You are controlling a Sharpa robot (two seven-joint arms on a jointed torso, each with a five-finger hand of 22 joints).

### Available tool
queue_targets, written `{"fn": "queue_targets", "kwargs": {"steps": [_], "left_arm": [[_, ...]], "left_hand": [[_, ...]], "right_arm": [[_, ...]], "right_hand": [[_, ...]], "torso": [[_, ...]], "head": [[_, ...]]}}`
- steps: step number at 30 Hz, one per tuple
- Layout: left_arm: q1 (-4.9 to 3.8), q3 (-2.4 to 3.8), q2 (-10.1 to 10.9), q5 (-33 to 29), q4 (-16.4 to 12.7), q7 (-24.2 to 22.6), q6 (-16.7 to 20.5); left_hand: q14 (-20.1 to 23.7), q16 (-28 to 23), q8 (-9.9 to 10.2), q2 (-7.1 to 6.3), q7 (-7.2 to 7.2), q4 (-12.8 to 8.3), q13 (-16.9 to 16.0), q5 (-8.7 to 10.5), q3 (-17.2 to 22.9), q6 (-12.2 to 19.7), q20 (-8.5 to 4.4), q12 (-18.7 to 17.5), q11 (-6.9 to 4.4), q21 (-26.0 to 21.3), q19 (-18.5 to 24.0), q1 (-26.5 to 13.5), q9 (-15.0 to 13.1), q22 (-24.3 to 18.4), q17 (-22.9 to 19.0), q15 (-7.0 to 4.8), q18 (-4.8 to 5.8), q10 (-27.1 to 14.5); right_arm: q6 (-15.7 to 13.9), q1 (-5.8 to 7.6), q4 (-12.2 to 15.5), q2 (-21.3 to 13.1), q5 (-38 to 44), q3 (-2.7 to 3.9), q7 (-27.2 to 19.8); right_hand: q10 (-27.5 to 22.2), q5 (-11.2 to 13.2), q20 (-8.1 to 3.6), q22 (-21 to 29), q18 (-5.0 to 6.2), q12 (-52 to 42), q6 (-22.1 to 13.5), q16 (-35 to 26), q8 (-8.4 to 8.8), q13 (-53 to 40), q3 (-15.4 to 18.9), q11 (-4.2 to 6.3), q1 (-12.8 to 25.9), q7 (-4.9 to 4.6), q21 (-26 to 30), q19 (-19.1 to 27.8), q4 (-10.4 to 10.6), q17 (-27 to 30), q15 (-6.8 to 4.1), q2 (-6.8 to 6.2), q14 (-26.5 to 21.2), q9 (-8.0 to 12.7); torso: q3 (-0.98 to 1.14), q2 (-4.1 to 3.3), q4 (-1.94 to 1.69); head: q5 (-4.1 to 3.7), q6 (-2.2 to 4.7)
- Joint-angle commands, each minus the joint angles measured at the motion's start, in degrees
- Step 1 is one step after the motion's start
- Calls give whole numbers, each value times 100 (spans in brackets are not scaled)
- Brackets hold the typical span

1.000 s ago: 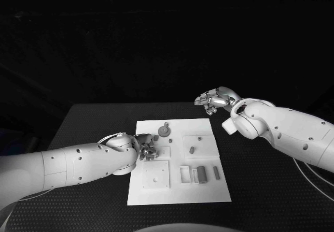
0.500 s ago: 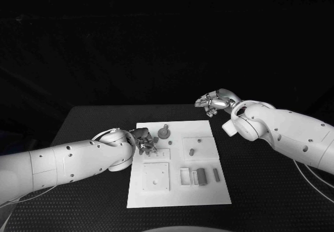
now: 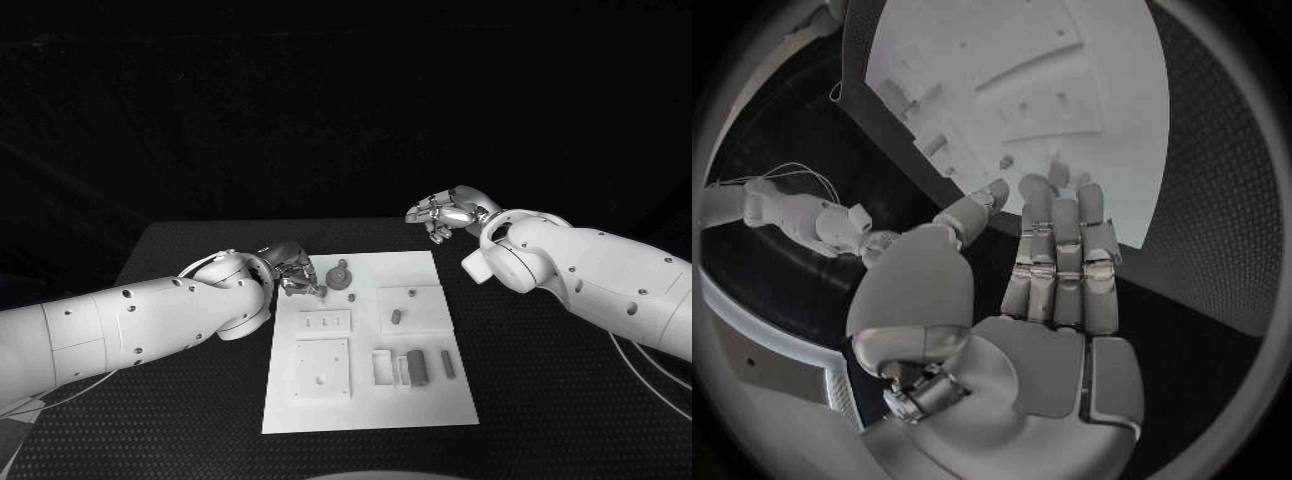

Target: Assemble the parts on the task board

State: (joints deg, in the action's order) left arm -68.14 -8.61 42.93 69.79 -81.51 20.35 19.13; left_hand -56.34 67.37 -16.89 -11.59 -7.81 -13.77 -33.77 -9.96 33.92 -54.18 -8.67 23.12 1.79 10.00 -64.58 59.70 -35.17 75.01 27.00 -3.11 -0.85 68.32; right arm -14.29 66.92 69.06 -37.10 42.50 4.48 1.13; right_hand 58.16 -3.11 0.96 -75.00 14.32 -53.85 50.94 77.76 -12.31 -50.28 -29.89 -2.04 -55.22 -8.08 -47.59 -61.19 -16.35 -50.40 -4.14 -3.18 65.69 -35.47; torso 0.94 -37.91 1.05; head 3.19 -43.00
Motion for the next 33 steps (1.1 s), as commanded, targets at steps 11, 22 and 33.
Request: {"fn": "queue_targets", "kwargs": {"steps": [11, 22, 33], "left_arm": [[-113, 13, -229, 1419, 455, -1401, 516], [-128, 2, -532, 2050, 931, -1514, 7], [-117, -104, -829, 2130, 1323, -1386, -315]], "left_hand": [[1264, -730, 160, -64, -36, -125, 494, 262, 164, 200, 659, -518, 586, -651, 1112, 663, 303, -402, -368, 705, 80, -1320], [2850, -1960, 163, -234, 44, 143, 1268, 401, 197, 257, 1507, -925, 574, -652, 3078, 686, 455, -1513, -1100, 1519, 85, -1577], [3163, -2380, 90, -249, -18, 399, 1589, 639, 82, 192, 1732, -996, 639, -639, 3725, 653, 512, -1775, -1413, 1537, 85, -1408]], "right_arm": [[61, 0, -56, 34, 31, 3, -38], [69, 0, -69, 48, 31, 3, -38], [79, 0, -68, 70, 33, 3, -42]], "right_hand": [[17, 23, 0, -60, 68, -21, -18, -4, 36, 10, 1, 24, -5, -19, 37, 0, -23, 5, -28, -14, -19, 8], [17, 23, 0, -61, 68, -23, -19, -3, 37, 12, 2, 23, -6, -20, 38, -1, -19, 6, -27, -15, -19, 8], [16, 23, 1, -62, 68, -25, -19, -2, 38, 15, 3, 22, -5, -21, 38, -2, -17, 7, -26, -15, -19, 8]], "torso": [[6, -6, 1], [3, -7, 6], [-8, -16, 13]], "head": [[-1, 4], [-8, -1], [-15, -7]]}}
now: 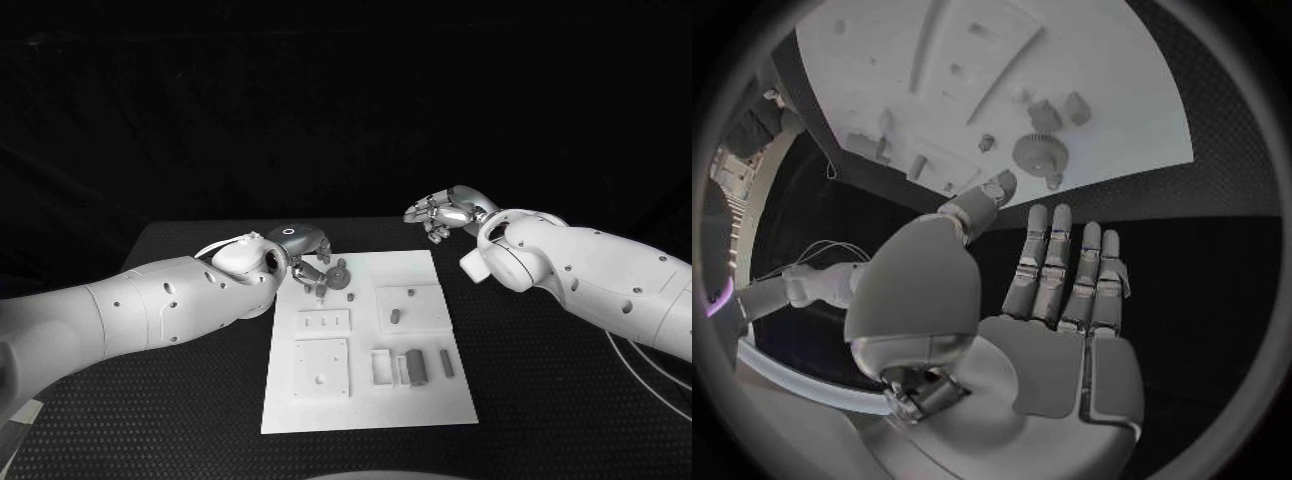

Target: Assemble the parts on the task board

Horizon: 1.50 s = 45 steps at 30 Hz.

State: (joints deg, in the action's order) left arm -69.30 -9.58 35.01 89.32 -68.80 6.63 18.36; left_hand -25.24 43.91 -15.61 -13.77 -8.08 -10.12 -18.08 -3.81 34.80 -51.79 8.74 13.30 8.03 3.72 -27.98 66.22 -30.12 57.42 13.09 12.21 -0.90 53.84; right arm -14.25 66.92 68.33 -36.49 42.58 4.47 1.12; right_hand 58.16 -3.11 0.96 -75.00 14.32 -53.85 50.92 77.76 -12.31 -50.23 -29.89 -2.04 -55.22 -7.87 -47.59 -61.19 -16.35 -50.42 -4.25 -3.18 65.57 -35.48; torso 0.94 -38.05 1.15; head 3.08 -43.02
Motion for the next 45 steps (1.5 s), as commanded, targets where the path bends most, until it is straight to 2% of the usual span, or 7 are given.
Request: {"fn": "queue_targets", "kwargs": {"steps": [1, 8, 21, 30, 42, 45], "left_arm": [[1, -15, -54, 183, 79, 9, -275], [32, -59, -142, 185, 269, 144, -466], [125, -65, -282, 169, 525, 118, -540], [149, -65, -357, 117, 686, 47, -551], [211, -66, -444, 84, 819, -27, -622], [226, -67, -462, 78, 833, -44, -702]], "left_hand": [[63, -49, -52, -16, 2, 50, 33, 25, -12, -70, -9, -4, 31, -9, 93, 0, 7, -25, -34, 5, 90, 71], [58, -78, -94, 50, -23, 146, 80, 36, -50, -142, -26, 23, 63, 6, 158, -62, 13, -51, -65, 42, 90, 166], [65, -100, -81, 56, -41, 235, 125, 45, -80, -119, -54, 6, 75, 5, 152, -129, 34, -64, -87, 60, 90, 157], [137, -150, -47, 44, -45, 261, 194, 44, -87, -50, -61, -49, 95, -3, 201, -93, 67, -83, -121, 50, 90, 66], [329, -347, -2, -34, -14, 335, 368, 42, -72, 77, -32, -206, 126, 0, 332, -16, 114, -98, -220, 55, 90, -233], [417, -406, -2, -94, 7, 379, 434, 42, -92, 105, -1, -252, 132, -6, 456, -5, 120, -96, -245, 46, 90, -336]], "right_arm": [[76, 0, 8, 9, 25, 3, -41], [74, 0, 17, 3, 26, 3, -38], [74, 0, 50, -2, 26, 3, -39], [78, 0, 72, -11, 26, 3, -32], [82, 0, 105, -14, 26, 3, -34], [82, 0, 113, -17, 26, 3, -33]], "right_hand": [[16, 23, 1, -61, 68, -25, -17, -2, 39, 10, 3, 22, -5, -42, 38, -2, -16, 8, -15, -15, -7, 9], [16, 23, 1, -62, 68, -27, -17, -1, 40, 12, 4, 21, -4, -43, 38, -3, -15, 9, -14, -13, -6, 9], [16, 23, 2, -63, 68, -30, -18, 0, 41, 15, 6, 20, 1, -44, 38, -5, -11, 10, -13, -11, -6, 10], [16, 23, 2, -63, 68, -33, -18, 2, 42, 18, 8, 20, 4, -45, 38, -7, -10, 10, -12, -10, -5, 10], [15, 23, 2, -64, 68, -35, -19, 2, 44, 20, 9, 19, 9, -45, 39, -8, -9, 11, -12, -10, -5, 10], [15, 23, 2, -64, 68, -36, -20, 3, 44, 21, 10, 19, 10, -45, 39, -8, -9, 11, -12, -10, -4, 10]], "torso": [[-6, -2, 4], [-9, -11, 6], [-12, -12, 6], [-10, -9, 3], [-7, -11, 1], [-5, -12, 5]], "head": [[-5, -6], [-8, -15], [-15, -37], [-41, -53], [-66, -87], [-68, -101]]}}
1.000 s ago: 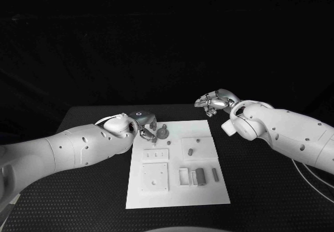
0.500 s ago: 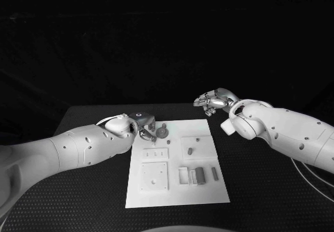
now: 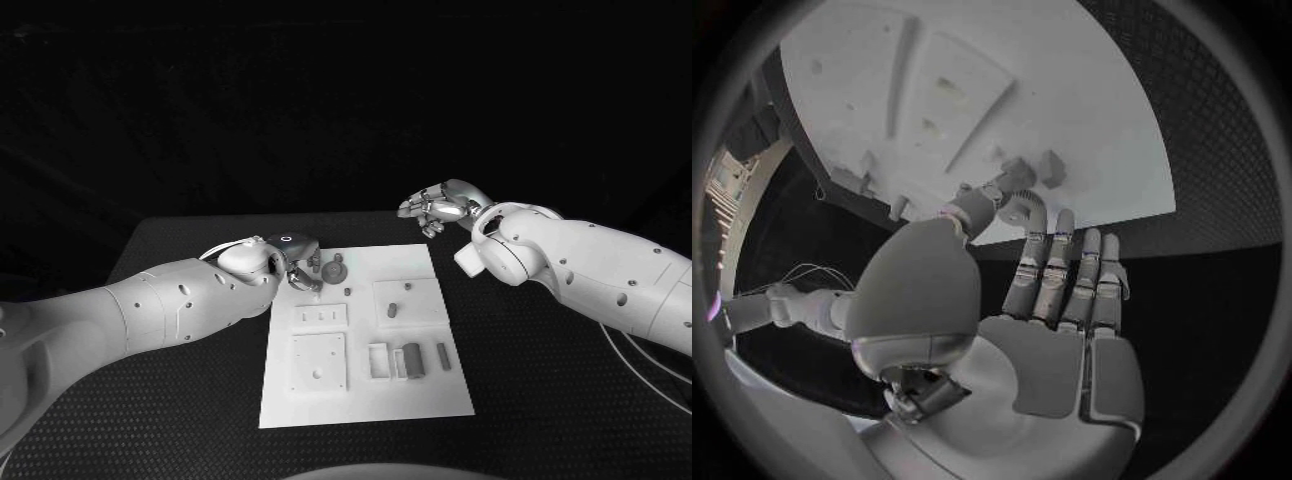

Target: Assemble the parts on the task board

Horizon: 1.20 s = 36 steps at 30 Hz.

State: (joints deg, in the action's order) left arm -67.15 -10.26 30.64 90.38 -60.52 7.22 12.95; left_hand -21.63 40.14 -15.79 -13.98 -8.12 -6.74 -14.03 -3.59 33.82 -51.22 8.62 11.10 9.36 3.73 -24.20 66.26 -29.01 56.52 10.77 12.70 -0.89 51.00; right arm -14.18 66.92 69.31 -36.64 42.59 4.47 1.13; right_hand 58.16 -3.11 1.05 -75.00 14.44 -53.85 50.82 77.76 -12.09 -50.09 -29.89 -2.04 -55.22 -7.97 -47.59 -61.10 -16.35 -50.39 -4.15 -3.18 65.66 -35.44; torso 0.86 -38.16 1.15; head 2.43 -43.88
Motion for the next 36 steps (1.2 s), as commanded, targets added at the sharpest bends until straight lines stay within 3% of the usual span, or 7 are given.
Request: {"fn": "queue_targets", "kwargs": {"steps": [1, 7, 36], "left_arm": [[15, 1, -27, -29, 6, -104, -187], [41, -4, -54, -29, 51, -106, -167], [136, -47, -219, 15, 293, -121, -171]], "left_hand": [[110, -56, 16, -97, 19, 63, 61, 20, -13, 64, 34, -48, -2, -8, 173, -3, 11, 0, -22, -9, 89, -96], [245, -104, 15, -143, 28, 107, 132, 12, -79, 105, 63, -80, 0, 4, 306, -1, 13, 41, -37, -16, 89, -186], [161, -27, -16, -76, -20, 19, 201, 2, -106, 114, 46, -17, 19, 26, 271, 162, 7, 118, 4, 22, 89, -141]], "right_arm": [[77, 0, 18, -3, 25, 3, -34], [78, 0, 26, -4, 25, 3, -33], [94, 0, 45, -8, 23, 3, -31]], "right_hand": [[15, 23, -6, -64, 56, -36, -10, 3, 22, 7, 10, 19, 10, -35, 39, -16, -9, 7, -22, -10, -13, 6], [15, 23, -6, -64, 56, -37, -11, 3, 23, 8, 11, 19, 12, -35, 39, -17, -8, 8, -21, -10, -13, 7], [13, 23, -6, -65, 56, -43, -10, 5, 25, 15, 13, 18, 21, -36, 41, -19, -7, 10, -20, -7, -12, 7]], "torso": [[4, 1, 3], [5, 3, -5], [3, 7, 0]], "head": [[-7, -20], [-12, -35], [-33, -66]]}}
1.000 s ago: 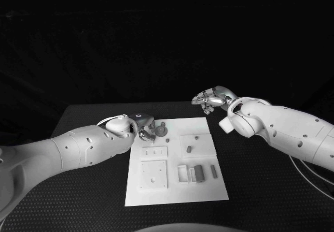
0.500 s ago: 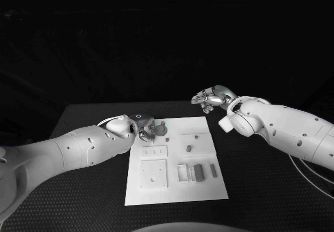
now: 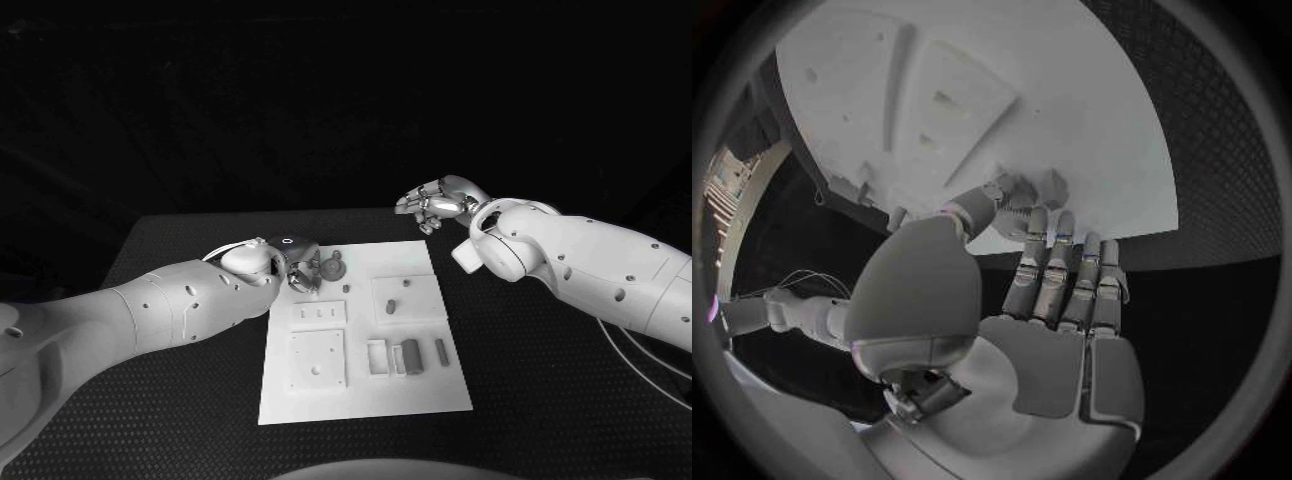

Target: Assemble the parts on the task board

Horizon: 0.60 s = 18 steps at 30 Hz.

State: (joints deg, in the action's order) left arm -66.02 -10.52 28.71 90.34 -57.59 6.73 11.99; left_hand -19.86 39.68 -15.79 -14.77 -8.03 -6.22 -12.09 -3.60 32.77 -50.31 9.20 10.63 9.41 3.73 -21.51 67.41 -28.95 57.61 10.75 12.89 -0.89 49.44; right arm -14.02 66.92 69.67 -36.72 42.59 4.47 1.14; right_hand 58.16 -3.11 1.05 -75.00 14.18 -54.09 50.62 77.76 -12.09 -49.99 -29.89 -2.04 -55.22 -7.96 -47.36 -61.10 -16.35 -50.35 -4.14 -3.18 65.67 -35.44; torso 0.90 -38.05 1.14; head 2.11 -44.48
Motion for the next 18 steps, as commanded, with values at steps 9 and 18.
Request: {"fn": "queue_targets", "kwargs": {"steps": [9, 18], "left_arm": [[28, -135, -26, 88, -11, -70, -21], [30, -157, -40, 152, 6, -58, 18]], "left_hand": [[-10, 20, -14, -105, -37, -64, 41, 50, -106, 52, -9, 37, 22, 19, 0, -16, 5, 21, 8, 8, 89, 1], [-61, 51, -39, -103, -46, -96, 45, 58, -140, 29, -9, 83, 27, 19, -18, -6, -4, 29, 22, 23, 89, 59]], "right_arm": [[80, 0, 8, -1, 22, 3, -33], [81, 0, 2, 3, 20, 3, -32]], "right_hand": [[12, 23, -6, -66, 82, -22, 11, 6, 25, 8, 13, 18, 24, -37, 19, -20, -6, 6, -22, -6, -14, 7], [11, 23, -6, -66, 82, -24, 11, 6, 25, 10, 13, 18, 26, -37, 19, -21, -6, 7, -22, -5, -14, 7]], "torso": [[0, -2, -1], [2, -1, -1]], "head": [[-14, -18], [-16, -31]]}}
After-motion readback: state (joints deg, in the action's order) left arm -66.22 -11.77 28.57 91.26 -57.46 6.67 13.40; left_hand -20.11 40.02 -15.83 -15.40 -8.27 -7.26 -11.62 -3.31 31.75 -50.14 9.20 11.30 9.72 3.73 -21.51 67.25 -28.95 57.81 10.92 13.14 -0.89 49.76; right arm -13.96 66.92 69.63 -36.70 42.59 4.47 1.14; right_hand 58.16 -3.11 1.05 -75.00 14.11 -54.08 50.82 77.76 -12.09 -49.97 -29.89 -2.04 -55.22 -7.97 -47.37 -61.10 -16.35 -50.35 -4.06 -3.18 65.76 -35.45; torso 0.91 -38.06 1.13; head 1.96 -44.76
